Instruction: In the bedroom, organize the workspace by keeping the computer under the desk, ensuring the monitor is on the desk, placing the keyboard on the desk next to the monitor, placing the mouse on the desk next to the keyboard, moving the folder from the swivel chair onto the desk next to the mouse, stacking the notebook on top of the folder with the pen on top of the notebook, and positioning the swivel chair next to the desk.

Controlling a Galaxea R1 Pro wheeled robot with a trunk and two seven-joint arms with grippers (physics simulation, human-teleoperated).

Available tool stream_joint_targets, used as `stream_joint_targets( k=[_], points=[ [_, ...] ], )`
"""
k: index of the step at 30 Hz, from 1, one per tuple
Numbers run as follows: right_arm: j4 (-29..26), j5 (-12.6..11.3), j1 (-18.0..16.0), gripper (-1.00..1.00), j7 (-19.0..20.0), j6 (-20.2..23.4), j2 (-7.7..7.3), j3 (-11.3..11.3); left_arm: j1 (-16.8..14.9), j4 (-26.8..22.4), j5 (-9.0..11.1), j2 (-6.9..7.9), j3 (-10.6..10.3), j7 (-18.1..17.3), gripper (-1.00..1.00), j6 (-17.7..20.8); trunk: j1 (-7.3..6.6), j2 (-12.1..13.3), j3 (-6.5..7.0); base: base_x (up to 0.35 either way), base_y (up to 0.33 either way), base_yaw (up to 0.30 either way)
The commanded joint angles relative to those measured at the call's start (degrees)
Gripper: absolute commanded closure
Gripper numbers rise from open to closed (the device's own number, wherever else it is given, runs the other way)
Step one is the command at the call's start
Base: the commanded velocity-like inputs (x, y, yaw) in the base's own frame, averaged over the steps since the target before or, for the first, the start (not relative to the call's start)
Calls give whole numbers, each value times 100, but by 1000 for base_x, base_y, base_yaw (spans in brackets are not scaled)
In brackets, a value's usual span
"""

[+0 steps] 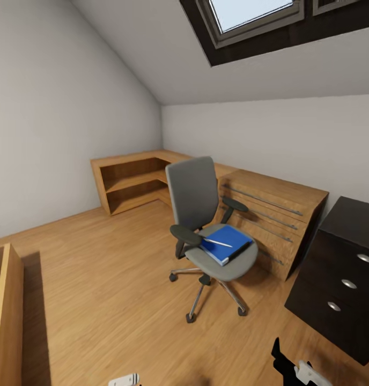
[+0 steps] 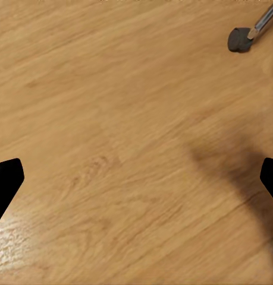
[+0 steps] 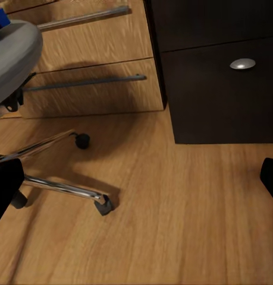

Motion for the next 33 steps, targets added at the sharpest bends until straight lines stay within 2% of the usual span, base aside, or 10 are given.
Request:
stream_joint_targets(
  k=[1, 8, 15, 22, 33],
  points=[
    [11, -14, -6, -100, 60, -17, 1, -49, -3, 3, 60, 6, -39, 45, -100, -26, -23, 39, 13, 0, 0, -5],
    [11, -13, -6, -100, 60, -17, 3, -49, -3, -1, 60, 6, -39, 45, -100, -27, -177, 320, 139, -90, 0, -2],
    [11, -13, -6, -100, 60, -17, -3, -49, -3, -1, 60, 9, -39, 45, -100, -34, -331, 601, 265, -284, 0, -9],
    [11, -13, -6, -100, 60, -17, -5, -49, -3, -3, 65, 12, -34, 44, -100, -37, -485, 881, 390, -268, 0, -123],
    [11, -13, -6, -100, 69, -16, 0, -49, -3, -3, 69, 15, -31, 45, -100, -45, -726, 1323, 588, -36, 0, -54]
  ],
)
